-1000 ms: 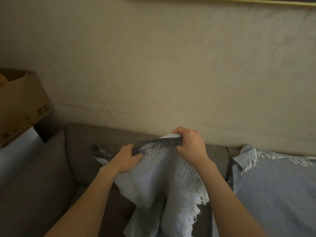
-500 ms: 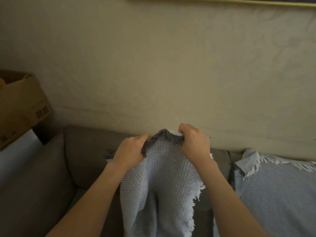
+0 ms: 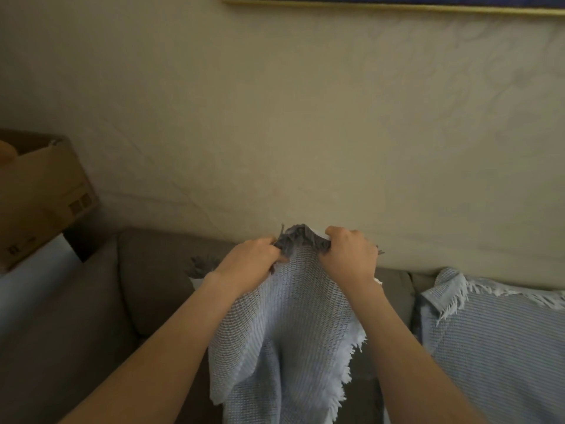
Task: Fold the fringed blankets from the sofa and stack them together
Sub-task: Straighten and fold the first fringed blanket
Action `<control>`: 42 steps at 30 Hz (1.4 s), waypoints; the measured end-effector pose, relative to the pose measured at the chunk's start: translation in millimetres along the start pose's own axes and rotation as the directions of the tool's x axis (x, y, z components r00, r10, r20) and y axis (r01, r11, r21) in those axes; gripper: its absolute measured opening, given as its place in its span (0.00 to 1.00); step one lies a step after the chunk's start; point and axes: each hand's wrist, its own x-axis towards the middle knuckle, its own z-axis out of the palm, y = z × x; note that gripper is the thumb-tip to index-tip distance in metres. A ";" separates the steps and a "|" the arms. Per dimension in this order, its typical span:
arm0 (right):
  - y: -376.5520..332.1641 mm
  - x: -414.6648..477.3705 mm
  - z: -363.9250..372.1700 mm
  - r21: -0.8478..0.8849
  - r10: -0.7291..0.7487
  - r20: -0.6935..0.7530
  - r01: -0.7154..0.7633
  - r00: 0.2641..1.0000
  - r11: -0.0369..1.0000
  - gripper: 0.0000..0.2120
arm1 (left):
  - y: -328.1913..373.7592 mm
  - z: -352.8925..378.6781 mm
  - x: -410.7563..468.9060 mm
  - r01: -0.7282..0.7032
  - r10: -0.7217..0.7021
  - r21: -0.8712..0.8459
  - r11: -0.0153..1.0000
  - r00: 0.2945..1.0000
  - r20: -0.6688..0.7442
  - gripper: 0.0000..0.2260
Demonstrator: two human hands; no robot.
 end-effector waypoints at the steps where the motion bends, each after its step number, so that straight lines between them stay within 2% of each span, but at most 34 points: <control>1: 1.5 -0.7 0.1 0.001 -0.001 -0.003 0.001 1.000 1.000 0.22 | 2.3 -2.4 0.8 0.017 -0.018 0.013 1.000 0.999 0.048 0.09; 5: 10.3 -5.6 -0.4 -0.028 -0.063 0.020 0.064 0.998 0.998 0.21 | 7.7 -5.1 0.5 0.105 -0.100 -0.032 0.994 0.987 0.123 0.10; 8: 14.6 -9.3 -1.5 -0.032 -0.124 0.025 0.124 0.992 0.992 0.23 | 12.7 -4.8 -0.9 0.211 -0.199 -0.160 0.964 0.976 0.092 0.13; 11: 18.9 -13.1 -1.5 -0.014 -0.151 0.007 0.152 0.988 0.988 0.26 | 24.8 -13.2 3.1 0.327 -0.333 -0.325 0.887 0.942 0.037 0.12; 14: 20.7 -18.8 -2.8 0.033 -0.180 -0.002 0.180 0.984 0.983 0.22 | 33.6 -23.3 9.9 0.377 -0.393 -0.410 0.830 0.918 0.050 0.15; 16: 18.8 -21.6 -3.3 0.087 -0.197 0.000 0.196 0.980 0.977 0.17 | 31.6 -28.3 14.5 0.404 -0.427 -0.439 0.802 0.903 0.051 0.12; 18: 28.4 -29.2 -9.9 0.151 -0.247 0.006 0.243 0.969 0.958 0.11 | 43.3 -34.5 18.3 0.414 -0.467 -0.478 0.775 0.884 0.010 0.11; 20: 31.3 -34.2 -9.5 0.218 -0.342 -0.011 0.336 0.939 0.916 0.09 | 46.2 -41.1 20.9 0.426 -0.530 -0.513 0.745 0.846 -0.067 0.10; 23: 32.3 -48.1 -8.2 0.364 -0.412 -0.035 0.395 0.911 0.843 0.20 | 49.2 -51.3 23.5 0.437 -0.616 -0.559 0.705 0.767 -0.177 0.10; 26: 31.8 -55.0 -8.0 0.307 -0.403 -0.101 0.414 0.910 0.857 0.19 | 48.2 -61.2 24.6 0.477 -0.669 -0.529 0.702 0.697 -0.259 0.15; 29: 23.7 -51.0 -9.5 0.224 -0.413 -0.032 0.409 0.910 0.885 0.14 | 51.7 -66.9 23.1 0.504 -0.701 -0.514 0.694 0.636 -0.323 0.18; 31: 14.9 -51.7 -9.4 0.295 -0.423 -0.029 0.412 0.906 0.862 0.11 | 54.7 -67.4 21.9 0.515 -0.733 -0.546 0.662 0.598 -0.324 0.18; 35: 1.6 -59.9 -11.8 0.465 -0.394 -0.058 0.374 0.917 0.802 0.16 | 54.9 -67.5 20.2 0.502 -0.756 -0.593 0.629 0.574 -0.316 0.19; 37: -3.2 -65.9 -14.5 0.490 -0.353 -0.023 0.318 0.936 0.812 0.22 | 55.4 -68.2 18.1 0.511 -0.767 -0.599 0.617 0.563 -0.309 0.18; 40: -14.3 -74.6 -22.7 0.419 -0.277 0.078 0.221 0.958 0.881 0.26 | 60.1 -70.9 15.5 0.529 -0.779 -0.604 0.597 0.561 -0.279 0.12; 42: -21.0 -78.1 -27.5 0.280 -0.241 0.158 0.190 0.958 0.941 0.28 | 60.6 -71.8 16.1 0.528 -0.787 -0.619 0.582 0.557 -0.264 0.07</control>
